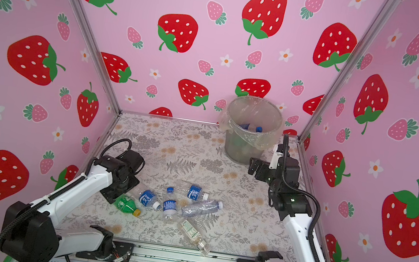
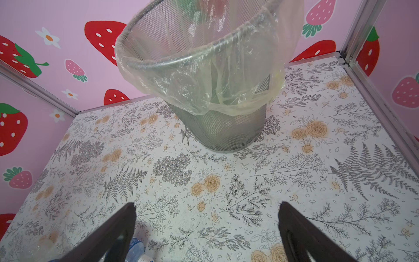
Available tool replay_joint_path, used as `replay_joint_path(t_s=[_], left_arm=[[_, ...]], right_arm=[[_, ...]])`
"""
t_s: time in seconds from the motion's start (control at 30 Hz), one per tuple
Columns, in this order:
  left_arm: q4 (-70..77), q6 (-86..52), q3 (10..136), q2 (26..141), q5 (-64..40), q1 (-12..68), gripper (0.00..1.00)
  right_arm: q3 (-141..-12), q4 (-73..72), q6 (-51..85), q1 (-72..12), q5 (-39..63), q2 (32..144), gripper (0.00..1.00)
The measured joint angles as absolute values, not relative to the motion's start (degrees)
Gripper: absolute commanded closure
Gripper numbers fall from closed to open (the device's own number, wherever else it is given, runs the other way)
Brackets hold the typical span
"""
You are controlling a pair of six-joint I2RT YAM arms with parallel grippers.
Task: Throw the plastic bottles in the bin
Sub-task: Pick up the plastic bottle from the bottom-left of the table.
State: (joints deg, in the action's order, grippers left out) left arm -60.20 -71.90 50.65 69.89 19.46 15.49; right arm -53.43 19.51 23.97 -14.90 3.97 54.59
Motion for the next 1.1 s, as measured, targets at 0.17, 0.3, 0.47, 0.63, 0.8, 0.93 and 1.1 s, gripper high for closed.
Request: replay_joint_path(t_s=[0.17, 0.3, 0.47, 0.63, 0.8, 0.93, 1.1], left_arm=[[-58.2, -72.4, 46.2, 68.9, 18.3, 15.0, 0.19], [-56.6, -72.8, 42.9, 69.3, 17.8, 14.9, 0.19], [-54.6, -73.1, 41.0, 70.9, 17.8, 14.9, 0.20], [-52.0, -73.4, 38.7, 71.8, 17.8, 14.9, 0.21], [-49.9, -73.9, 36.0, 72.4, 18.2, 14.9, 0.27], [-49.6, -74.0, 35.0, 71.8, 19.1, 14.9, 0.45], [-49.7, -73.0, 35.0, 68.8, 21.2, 15.0, 0.47]], right_arm=[[-53.3, 18.8, 23.9, -14.9, 4.0, 54.6, 0.01], [-53.3, 18.5, 23.9, -14.9, 4.0, 54.6, 0.01], [-53.3, 18.4, 23.9, -14.9, 4.0, 54.5, 0.01], [-53.0, 18.3, 23.9, -14.9, 4.1, 53.8, 0.01], [-52.9, 18.3, 23.9, -14.9, 4.4, 53.5, 0.01], [-52.9, 18.3, 23.9, -14.9, 4.4, 53.5, 0.01], [-52.5, 18.4, 24.0, -14.9, 4.4, 53.0, 0.01]])
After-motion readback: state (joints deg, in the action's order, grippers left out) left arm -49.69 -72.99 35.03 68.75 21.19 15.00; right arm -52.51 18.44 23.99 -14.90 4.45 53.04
